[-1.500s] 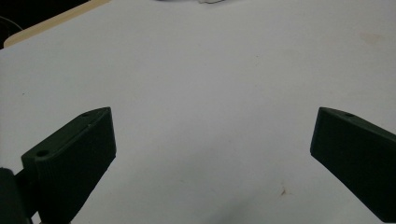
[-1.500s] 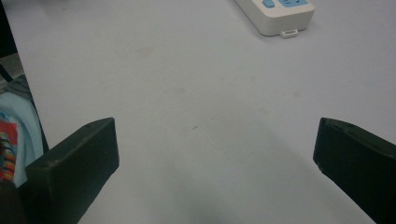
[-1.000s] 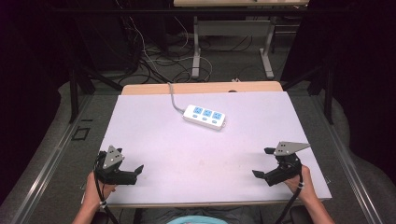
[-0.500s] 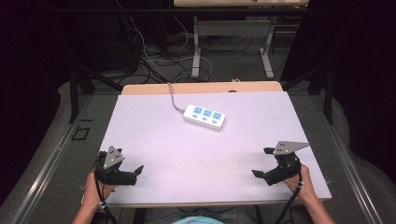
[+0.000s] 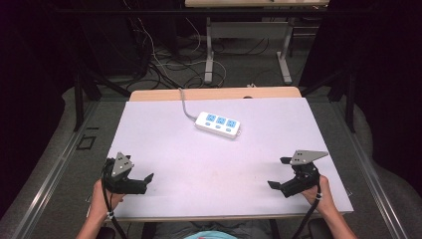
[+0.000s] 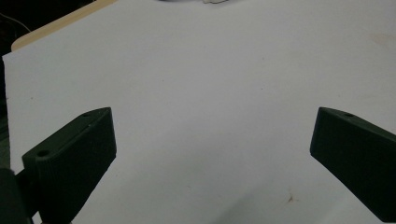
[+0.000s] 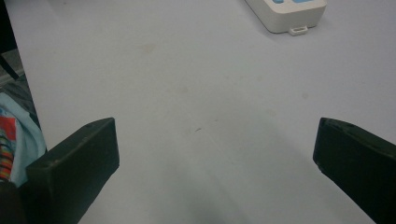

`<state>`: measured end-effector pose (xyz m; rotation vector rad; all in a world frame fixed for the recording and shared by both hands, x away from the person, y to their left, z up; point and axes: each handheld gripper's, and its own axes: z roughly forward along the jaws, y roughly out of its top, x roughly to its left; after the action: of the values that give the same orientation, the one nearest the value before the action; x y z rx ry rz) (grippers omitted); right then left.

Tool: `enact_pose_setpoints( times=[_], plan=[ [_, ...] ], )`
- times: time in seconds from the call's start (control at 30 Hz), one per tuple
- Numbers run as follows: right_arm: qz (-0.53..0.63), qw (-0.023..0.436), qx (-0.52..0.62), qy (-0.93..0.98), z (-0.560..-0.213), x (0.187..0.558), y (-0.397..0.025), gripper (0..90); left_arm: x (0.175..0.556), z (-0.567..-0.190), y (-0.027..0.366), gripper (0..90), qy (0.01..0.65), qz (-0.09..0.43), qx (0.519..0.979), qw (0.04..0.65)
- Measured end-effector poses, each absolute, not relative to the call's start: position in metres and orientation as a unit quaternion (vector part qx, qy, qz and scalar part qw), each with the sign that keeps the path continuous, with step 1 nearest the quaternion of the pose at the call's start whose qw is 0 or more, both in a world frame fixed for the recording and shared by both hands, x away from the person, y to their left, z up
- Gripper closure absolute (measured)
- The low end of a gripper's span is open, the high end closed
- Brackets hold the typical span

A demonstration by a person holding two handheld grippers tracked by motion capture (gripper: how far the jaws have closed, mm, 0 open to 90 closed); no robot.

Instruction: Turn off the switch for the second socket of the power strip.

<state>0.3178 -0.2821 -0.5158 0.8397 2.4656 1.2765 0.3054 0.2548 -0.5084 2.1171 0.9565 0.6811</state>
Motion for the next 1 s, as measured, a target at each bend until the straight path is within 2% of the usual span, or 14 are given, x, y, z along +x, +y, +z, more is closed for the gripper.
enact_pose_setpoints(
  times=[1.0],
  plan=[
    [0.439, 0.117, 0.296, 0.841, -0.52, 0.319, -0.281, 0.0, 0.335, -0.5, 0.239, 0.0, 0.363, 0.257, 0.828, 0.341]
  ],
)
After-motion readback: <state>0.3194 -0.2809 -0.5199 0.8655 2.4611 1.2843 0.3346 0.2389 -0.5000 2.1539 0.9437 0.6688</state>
